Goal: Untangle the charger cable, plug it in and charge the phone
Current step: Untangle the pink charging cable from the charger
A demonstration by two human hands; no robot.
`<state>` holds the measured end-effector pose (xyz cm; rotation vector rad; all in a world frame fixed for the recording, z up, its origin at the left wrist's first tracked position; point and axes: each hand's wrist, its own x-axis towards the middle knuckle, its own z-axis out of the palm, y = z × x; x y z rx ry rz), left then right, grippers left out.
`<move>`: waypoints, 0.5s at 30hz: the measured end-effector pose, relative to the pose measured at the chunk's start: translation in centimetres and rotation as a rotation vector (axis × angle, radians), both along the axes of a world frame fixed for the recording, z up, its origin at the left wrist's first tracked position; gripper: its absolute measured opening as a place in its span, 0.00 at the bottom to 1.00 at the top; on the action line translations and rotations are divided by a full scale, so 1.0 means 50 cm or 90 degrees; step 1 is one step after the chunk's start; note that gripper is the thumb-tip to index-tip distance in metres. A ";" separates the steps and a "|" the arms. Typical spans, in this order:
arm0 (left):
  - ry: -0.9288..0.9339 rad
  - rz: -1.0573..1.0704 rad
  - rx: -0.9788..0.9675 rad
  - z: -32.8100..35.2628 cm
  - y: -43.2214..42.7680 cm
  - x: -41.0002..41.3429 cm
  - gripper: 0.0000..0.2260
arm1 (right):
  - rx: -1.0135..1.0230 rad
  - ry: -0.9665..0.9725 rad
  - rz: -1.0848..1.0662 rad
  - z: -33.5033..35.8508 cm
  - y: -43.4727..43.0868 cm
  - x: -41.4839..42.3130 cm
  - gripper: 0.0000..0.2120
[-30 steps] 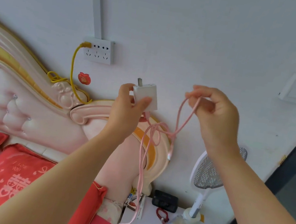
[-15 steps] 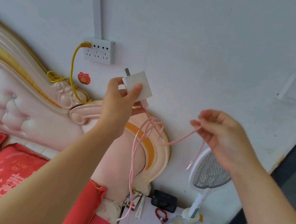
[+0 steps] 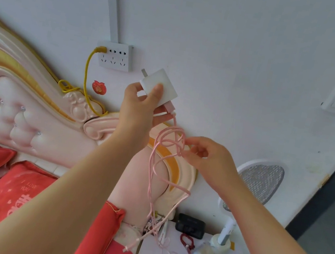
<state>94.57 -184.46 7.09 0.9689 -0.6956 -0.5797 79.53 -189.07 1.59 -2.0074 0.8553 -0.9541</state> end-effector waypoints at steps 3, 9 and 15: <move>0.005 0.011 -0.004 0.001 0.003 0.004 0.10 | -0.024 -0.050 -0.011 0.011 0.002 0.005 0.12; 0.063 -0.001 -0.010 -0.002 0.000 0.010 0.11 | -0.102 0.043 0.043 0.016 0.013 0.018 0.03; -0.156 0.050 0.052 -0.022 -0.004 0.037 0.13 | -0.168 -0.017 -0.026 0.041 -0.010 0.011 0.08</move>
